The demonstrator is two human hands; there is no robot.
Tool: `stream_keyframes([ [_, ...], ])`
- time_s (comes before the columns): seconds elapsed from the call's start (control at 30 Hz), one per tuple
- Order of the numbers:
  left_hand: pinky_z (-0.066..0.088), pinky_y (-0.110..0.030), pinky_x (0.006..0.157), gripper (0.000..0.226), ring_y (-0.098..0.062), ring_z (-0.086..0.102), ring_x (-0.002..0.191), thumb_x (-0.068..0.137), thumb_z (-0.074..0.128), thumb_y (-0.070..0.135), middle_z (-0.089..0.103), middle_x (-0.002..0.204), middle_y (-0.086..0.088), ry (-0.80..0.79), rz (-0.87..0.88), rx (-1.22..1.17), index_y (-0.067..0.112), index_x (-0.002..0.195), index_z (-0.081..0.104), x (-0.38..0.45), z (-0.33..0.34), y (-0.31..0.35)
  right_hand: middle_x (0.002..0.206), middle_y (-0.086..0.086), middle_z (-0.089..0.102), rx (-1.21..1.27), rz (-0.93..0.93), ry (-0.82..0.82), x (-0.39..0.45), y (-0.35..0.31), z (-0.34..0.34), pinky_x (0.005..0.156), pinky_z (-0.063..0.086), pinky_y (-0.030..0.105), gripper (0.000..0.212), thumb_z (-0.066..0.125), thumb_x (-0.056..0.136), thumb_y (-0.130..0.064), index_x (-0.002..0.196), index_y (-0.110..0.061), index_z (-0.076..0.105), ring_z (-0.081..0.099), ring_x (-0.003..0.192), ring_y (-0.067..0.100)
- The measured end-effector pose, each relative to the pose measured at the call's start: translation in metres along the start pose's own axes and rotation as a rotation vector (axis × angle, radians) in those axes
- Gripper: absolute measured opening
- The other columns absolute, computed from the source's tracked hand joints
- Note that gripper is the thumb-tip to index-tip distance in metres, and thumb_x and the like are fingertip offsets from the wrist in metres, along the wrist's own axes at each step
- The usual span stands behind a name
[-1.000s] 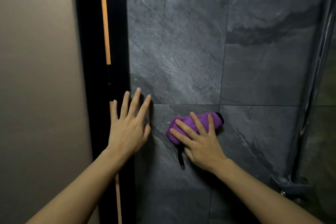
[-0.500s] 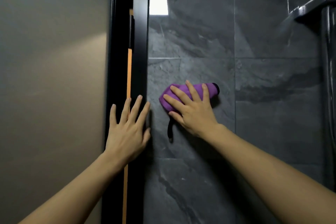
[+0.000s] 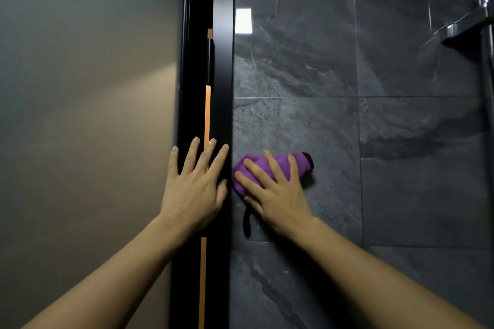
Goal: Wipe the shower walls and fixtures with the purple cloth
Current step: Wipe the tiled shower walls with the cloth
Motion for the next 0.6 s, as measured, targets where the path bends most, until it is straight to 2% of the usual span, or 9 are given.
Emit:
stream_keyframes([
  [0.27, 0.013, -0.060, 0.117, 0.071, -0.033, 0.020, 0.150, 0.085, 0.036, 0.044, 0.028, 0.161, -0.007, -0.087, 0.032, -0.062, 0.023, 0.153, 0.032, -0.034, 0.014, 0.003, 0.154, -0.003, 0.040, 0.014, -0.051, -0.087, -0.100, -0.062, 0.021, 0.106, 0.025, 0.070, 0.051, 0.056, 0.091, -0.047, 0.140, -0.035, 0.049, 0.035, 0.141, 0.038],
  [0.43, 0.016, -0.058, 0.117, 0.071, -0.033, 0.024, 0.148, 0.084, 0.038, 0.043, 0.028, 0.161, -0.006, -0.119, 0.095, -0.079, 0.023, 0.152, 0.033, -0.059, 0.022, 0.018, 0.158, -0.004, 0.032, -0.001, -0.074, -0.169, -0.149, -0.088, 0.037, 0.107, 0.021, 0.070, 0.068, 0.069, 0.081, -0.034, 0.144, -0.035, 0.043, 0.030, 0.142, 0.038],
  [0.6, 0.019, -0.057, 0.117, 0.071, -0.033, 0.025, 0.148, 0.083, 0.043, 0.042, 0.028, 0.161, -0.007, -0.154, 0.149, -0.107, 0.023, 0.152, 0.034, -0.081, 0.030, 0.034, 0.157, -0.003, 0.034, -0.010, -0.154, -0.220, -0.181, -0.100, 0.040, 0.106, 0.021, 0.070, 0.069, 0.058, 0.077, -0.023, 0.144, -0.035, 0.044, 0.030, 0.142, 0.037],
])
Point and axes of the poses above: each hand's wrist, its own x-axis towards the middle knuckle, its own z-axis out of the palm, y = z × x, the point moved 8 cm from there along x, towards the middle knuckle
